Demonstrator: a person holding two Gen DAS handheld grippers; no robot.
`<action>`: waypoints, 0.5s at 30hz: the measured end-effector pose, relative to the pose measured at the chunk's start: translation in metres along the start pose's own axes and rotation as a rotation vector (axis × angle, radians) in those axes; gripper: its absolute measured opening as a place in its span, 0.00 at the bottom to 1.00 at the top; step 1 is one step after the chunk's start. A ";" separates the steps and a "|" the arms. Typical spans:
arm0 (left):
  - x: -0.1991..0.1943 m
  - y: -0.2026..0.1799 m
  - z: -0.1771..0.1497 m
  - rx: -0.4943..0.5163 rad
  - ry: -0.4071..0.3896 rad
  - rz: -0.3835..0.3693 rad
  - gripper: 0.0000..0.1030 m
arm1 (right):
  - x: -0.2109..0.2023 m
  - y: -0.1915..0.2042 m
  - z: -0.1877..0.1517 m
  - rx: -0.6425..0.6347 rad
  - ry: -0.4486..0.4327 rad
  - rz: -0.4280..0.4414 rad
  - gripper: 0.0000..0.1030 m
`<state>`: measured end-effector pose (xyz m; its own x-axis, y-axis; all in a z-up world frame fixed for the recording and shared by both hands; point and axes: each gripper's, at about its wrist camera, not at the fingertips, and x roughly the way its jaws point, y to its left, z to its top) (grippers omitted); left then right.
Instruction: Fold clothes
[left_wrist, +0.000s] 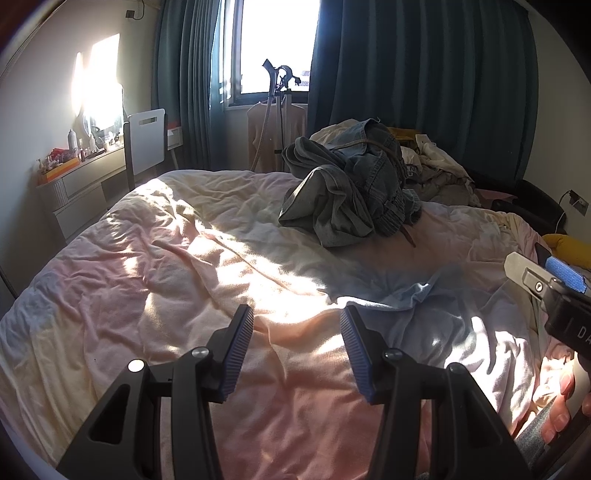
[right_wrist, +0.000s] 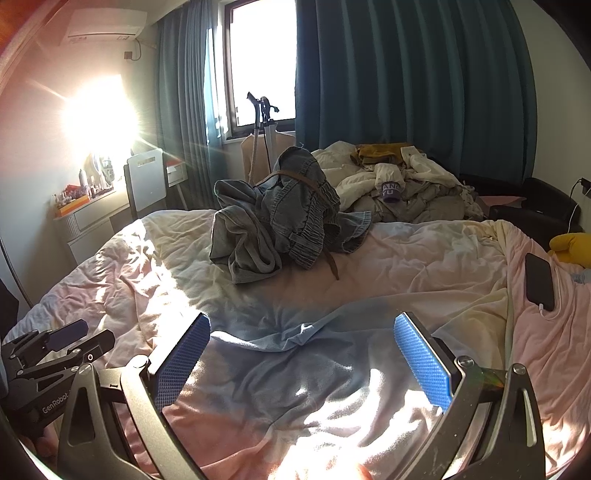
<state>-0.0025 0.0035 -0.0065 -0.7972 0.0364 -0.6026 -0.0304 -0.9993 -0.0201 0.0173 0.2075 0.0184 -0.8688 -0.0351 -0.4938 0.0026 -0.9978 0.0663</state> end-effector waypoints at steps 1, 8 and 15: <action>0.000 0.000 0.000 0.001 0.000 0.001 0.49 | 0.000 0.000 0.000 -0.001 0.000 0.001 0.99; 0.000 -0.004 -0.001 0.026 -0.009 0.015 0.49 | 0.001 -0.002 0.006 0.023 0.009 -0.001 0.99; 0.014 -0.014 0.017 0.055 -0.011 0.010 0.49 | 0.019 -0.016 0.044 0.068 0.032 -0.045 0.99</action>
<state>-0.0234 0.0183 -0.0008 -0.8041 0.0267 -0.5939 -0.0554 -0.9980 0.0301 -0.0205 0.2255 0.0460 -0.8512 0.0065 -0.5247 -0.0706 -0.9923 0.1022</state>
